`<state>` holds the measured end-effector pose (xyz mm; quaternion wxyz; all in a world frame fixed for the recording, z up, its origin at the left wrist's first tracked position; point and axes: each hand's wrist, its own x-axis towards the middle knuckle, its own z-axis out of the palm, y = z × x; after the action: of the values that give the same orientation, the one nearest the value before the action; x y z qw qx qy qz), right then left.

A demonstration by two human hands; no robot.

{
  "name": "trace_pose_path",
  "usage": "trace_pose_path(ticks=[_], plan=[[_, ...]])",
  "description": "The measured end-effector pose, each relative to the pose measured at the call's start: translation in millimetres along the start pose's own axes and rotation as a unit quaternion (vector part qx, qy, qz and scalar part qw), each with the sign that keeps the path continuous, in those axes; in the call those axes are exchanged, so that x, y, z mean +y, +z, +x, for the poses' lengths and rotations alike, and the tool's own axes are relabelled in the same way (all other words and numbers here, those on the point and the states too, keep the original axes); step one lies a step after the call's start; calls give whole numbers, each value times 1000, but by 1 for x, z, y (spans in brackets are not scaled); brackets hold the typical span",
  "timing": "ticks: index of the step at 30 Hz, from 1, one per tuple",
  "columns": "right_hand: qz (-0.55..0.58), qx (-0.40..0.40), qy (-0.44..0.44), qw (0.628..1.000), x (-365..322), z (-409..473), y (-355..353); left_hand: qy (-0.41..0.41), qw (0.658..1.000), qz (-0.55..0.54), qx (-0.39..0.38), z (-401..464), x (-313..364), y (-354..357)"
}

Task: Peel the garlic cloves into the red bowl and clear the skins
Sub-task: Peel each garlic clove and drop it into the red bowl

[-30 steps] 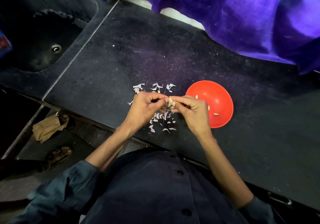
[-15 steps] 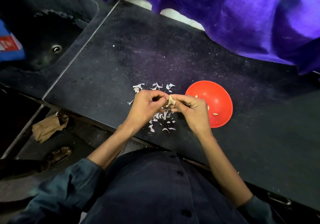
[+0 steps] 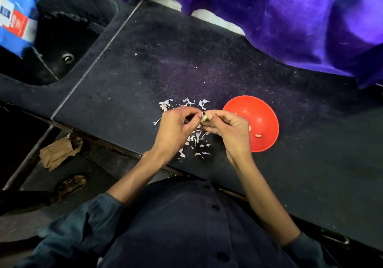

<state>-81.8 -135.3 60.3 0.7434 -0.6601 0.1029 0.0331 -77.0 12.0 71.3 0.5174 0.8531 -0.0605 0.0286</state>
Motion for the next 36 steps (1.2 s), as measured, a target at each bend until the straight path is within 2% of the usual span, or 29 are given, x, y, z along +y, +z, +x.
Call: trace_pose_path(ticks=[3, 5, 14, 20, 26, 28, 31, 36], plan=[[40, 8, 19, 999, -1, -1, -1, -70, 993, -93, 1, 2, 2, -1], [57, 15, 23, 998, -2, -1, -2, -83, 990, -115, 8, 2, 1, -1], [72, 24, 26, 997, -5, 1, -6, -107, 991, -85, -3, 5, -9, -1], [55, 22, 26, 998, -4, 1, -5, -64, 997, -34, 9, 6, -7, -1], [41, 18, 28, 999, -2, 4, -4, -62, 998, 20, 12, 9, -14, -2], [35, 19, 26, 999, -2, 4, -3, -71, 997, -14, -3, 9, -11, -2], [16, 19, 19, 1000, -1, 3, -3, -101, 983, -149, -45, 8, -5, -1], [-16, 20, 9, 1000, 1, 3, -1, -80, 988, -120, -57, 7, -7, 1]])
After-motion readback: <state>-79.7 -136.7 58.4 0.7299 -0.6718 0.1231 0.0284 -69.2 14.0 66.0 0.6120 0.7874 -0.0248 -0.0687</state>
